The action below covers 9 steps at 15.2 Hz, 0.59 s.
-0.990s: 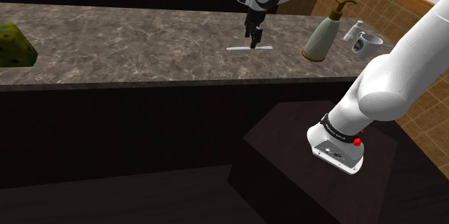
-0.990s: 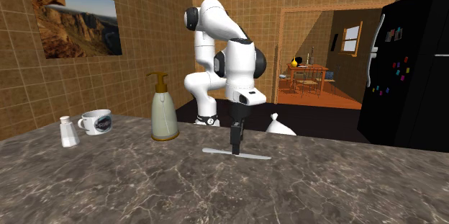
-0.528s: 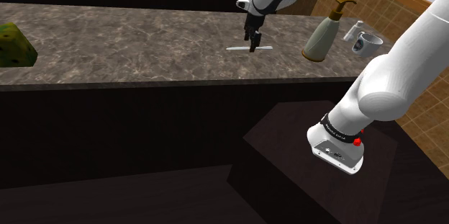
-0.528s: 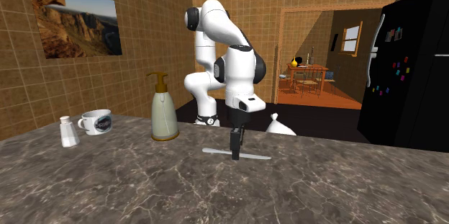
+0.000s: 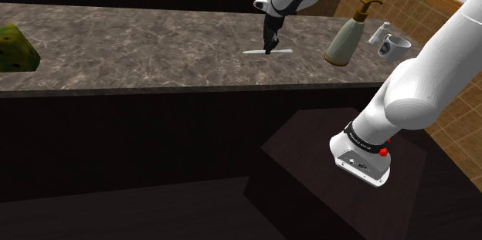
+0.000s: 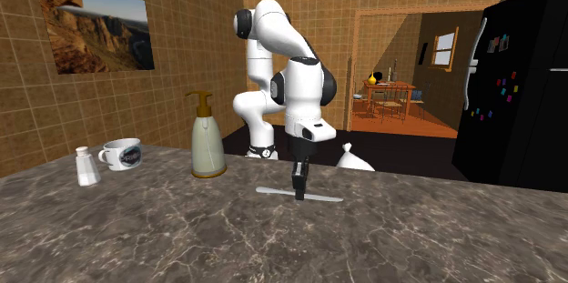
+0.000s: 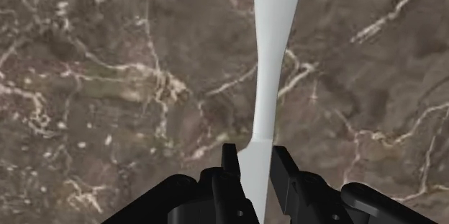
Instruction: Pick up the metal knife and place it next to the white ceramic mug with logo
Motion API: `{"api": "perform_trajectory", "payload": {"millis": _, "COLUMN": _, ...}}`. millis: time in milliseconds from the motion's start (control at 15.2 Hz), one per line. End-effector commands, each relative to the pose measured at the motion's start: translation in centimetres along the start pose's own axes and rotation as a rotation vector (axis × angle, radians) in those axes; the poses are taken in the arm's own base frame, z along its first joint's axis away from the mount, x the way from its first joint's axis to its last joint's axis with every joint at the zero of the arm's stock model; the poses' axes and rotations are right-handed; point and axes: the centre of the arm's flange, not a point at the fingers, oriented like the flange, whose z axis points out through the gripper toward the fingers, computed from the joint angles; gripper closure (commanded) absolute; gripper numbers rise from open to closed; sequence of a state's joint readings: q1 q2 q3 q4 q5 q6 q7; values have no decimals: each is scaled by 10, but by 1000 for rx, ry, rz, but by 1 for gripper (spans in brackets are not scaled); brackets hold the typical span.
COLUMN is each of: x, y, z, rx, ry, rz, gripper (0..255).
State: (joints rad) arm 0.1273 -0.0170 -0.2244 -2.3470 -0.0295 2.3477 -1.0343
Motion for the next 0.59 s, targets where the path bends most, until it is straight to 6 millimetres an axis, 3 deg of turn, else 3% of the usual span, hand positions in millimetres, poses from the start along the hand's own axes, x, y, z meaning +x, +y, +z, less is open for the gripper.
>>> {"api": "perform_trajectory", "payload": {"millis": 0, "x": 0, "y": 0, "z": 0, "rx": 0, "ry": 0, "rz": 0, "gripper": 255}}
{"api": "perform_trajectory", "payload": {"millis": 264, "x": 0, "y": 0, "z": 0, "rx": 0, "ry": 0, "rz": 0, "gripper": 255}}
{"api": "perform_trajectory", "payload": {"millis": 528, "x": 0, "y": 0, "z": -21, "rx": 0, "ry": 0, "rz": 0, "gripper": 255}}
